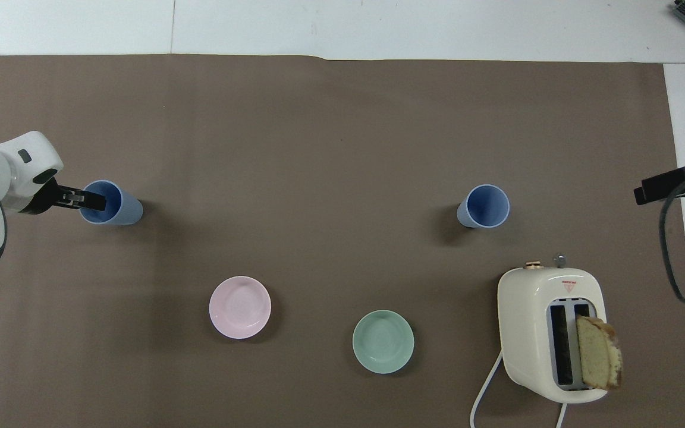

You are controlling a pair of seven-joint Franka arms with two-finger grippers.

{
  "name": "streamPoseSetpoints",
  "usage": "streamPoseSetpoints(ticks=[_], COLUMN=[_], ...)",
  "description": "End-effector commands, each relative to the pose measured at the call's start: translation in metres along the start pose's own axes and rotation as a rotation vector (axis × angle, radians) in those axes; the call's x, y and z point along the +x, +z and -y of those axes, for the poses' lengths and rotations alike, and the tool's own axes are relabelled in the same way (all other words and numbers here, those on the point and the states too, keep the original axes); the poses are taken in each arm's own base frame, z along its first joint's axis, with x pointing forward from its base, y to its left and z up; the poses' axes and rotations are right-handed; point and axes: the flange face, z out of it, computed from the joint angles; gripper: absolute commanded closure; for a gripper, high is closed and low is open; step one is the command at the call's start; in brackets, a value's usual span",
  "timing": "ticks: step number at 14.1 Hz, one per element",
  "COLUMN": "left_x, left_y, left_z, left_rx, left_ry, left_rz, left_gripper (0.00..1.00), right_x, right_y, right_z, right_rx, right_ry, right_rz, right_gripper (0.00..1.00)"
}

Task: Stack blue cups with both arms
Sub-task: 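Reach the left gripper to the nearby blue cup and grasp its rim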

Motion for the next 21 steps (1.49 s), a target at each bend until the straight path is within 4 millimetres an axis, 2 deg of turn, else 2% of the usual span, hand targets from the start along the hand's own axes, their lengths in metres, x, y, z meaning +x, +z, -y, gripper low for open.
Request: streamPoseSetpoints(ticks=[1,3,4,5,6,7,12,16,19,21], left_x=[-0.006,-0.007,-0.008,-0.008,-0.008,-0.007,-0.004,0.01,0.03,0.036], left_y=[0.01,0.011,0.012,0.012,0.012,0.012,0.006,-0.027,-0.048,-0.047], left_z=[-0.001,-0.002,-0.002,-0.003,-0.004,-0.006,-0.007,-0.018,-0.076,-0.127], left_rx=[0.001,-0.001,-0.002,-0.002,-0.003,-0.004,-0.002,-0.016,-0.019,-0.026], left_ry=[-0.003,-0.014,-0.017,-0.019,-0.014,-0.011,-0.008,0.008,-0.029,-0.071], left_rz=[-0.033,-0.027,-0.024,-0.023,-0.023,-0.019,-0.023,0.001,-0.022,-0.025], left_gripper=[0.26,0.47,0.51,0.62,0.91,1.0,1.0,1.0,1.0,1.0], right_x=[-0.006,-0.006,-0.006,-0.006,-0.006,-0.006,-0.006,-0.006,-0.006,-0.006], right_y=[-0.001,-0.001,-0.001,-0.001,-0.001,-0.001,-0.001,-0.001,-0.001,-0.001], right_z=[0.002,0.002,0.002,0.002,0.002,0.002,0.002,0.002,0.002,0.002], right_rx=[0.001,0.001,0.001,0.001,0.001,0.001,0.001,0.001,0.001,0.001], right_ry=[0.018,0.018,0.018,0.018,0.018,0.018,0.018,0.018,0.018,0.018], right_rz=[-0.009,-0.01,-0.01,-0.009,-0.01,-0.01,-0.01,-0.01,-0.01,-0.01], right_gripper=[0.0,0.0,0.0,0.0,0.0,0.0,0.0,0.0,0.0,0.0])
